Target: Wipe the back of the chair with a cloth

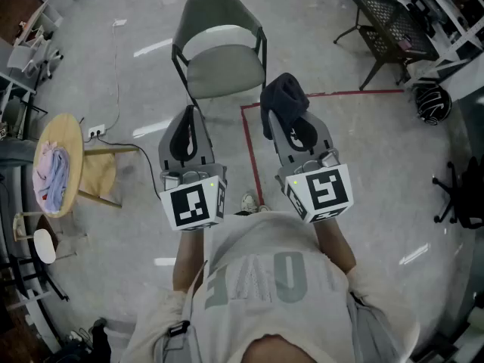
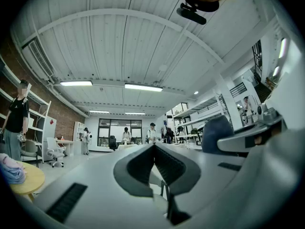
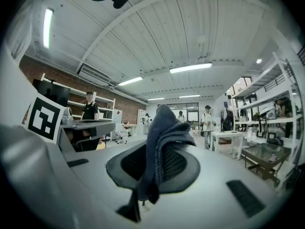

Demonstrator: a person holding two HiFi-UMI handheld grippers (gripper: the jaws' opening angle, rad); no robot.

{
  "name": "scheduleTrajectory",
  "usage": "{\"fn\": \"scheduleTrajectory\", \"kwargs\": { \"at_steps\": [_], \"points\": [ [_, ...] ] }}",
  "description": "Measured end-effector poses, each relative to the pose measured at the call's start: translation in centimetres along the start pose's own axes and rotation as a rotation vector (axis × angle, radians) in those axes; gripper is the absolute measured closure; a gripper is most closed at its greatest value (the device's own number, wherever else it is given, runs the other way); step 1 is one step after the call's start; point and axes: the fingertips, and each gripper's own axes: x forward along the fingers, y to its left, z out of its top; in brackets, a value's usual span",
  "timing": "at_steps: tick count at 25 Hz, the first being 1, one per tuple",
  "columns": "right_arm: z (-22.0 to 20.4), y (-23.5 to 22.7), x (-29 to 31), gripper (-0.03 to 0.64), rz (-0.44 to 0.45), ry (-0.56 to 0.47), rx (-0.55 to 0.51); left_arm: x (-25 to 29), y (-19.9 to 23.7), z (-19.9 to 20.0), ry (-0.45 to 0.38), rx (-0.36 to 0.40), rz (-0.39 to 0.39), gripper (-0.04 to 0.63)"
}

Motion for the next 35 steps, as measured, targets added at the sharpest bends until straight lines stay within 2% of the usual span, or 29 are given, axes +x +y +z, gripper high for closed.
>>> {"fn": "scheduleTrajectory", "kwargs": {
  "at_steps": [9, 14, 22, 30, 35],
  "points": [
    [-0.4, 0.5, 0.4, 0.559, -0.005, 0.020, -0.018, 0.2, 0.8, -0.2, -0.002, -0.021, 0.001, 0.580],
    [-0.5, 0.0, 1.1, 0.560, -0.033, 0.033, -0.065, 0.9, 1.5, -0.3, -0.006, -0.032, 0.004, 0.580],
    [-1.9, 1.6, 2.7, 0.560, -0.013, 0.040, -0.019, 1.7, 4.5, -1.3, -0.027, -0.045, 0.011, 0.580],
    [-2.8, -0.3, 5.0, 0.560, -0.049, 0.041, 0.013, 4.4, 7.3, -1.6, -0.044, -0.052, 0.031, 0.580],
    [-2.2, -3.2, 7.7, 0.560, -0.058, -0.010, -0.011, 8.1, 6.9, -1.6, -0.061, -0.126, 0.010, 0.580]
  ]
}}
